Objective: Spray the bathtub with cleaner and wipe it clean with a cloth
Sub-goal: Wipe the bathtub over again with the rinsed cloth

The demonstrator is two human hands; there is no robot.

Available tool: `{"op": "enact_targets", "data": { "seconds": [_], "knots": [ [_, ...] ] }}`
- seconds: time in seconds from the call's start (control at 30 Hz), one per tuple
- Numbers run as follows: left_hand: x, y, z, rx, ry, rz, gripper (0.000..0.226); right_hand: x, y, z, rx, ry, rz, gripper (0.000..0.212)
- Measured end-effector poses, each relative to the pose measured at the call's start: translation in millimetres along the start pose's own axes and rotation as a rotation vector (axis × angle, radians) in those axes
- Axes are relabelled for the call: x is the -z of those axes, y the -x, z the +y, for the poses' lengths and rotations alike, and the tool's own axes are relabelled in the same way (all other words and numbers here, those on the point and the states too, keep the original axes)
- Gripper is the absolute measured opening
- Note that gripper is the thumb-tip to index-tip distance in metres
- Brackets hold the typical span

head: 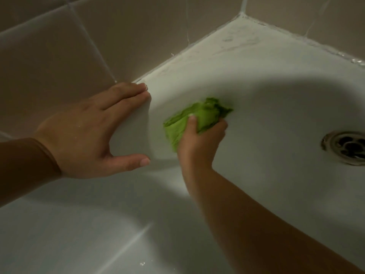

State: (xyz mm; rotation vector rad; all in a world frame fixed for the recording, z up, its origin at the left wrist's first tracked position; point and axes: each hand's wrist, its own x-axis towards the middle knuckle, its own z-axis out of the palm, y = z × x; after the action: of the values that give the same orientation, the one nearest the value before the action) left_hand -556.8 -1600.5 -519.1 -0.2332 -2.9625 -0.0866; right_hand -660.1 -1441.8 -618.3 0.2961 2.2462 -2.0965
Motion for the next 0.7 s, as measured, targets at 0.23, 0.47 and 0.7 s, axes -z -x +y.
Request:
{"op": "enact_targets", "data": {
  "seconds": [0.23, 0.47, 0.7],
  "knots": [
    [-1, -9, 2, -0.003, 0.000, 0.004, 0.109, 18, -33, -26, 0.067, -0.161, 0.140, 0.056],
    [-3, -20, 3, 0.019, 0.019, 0.003, 0.109, 11, -13, -16, -0.035, -0.063, -0.041, 0.053],
    [-6, -36, 7, 0.007, 0.036, 0.013, 0.109, 25, -40, -23, -0.012, -0.132, 0.228, 0.057]
  ]
}}
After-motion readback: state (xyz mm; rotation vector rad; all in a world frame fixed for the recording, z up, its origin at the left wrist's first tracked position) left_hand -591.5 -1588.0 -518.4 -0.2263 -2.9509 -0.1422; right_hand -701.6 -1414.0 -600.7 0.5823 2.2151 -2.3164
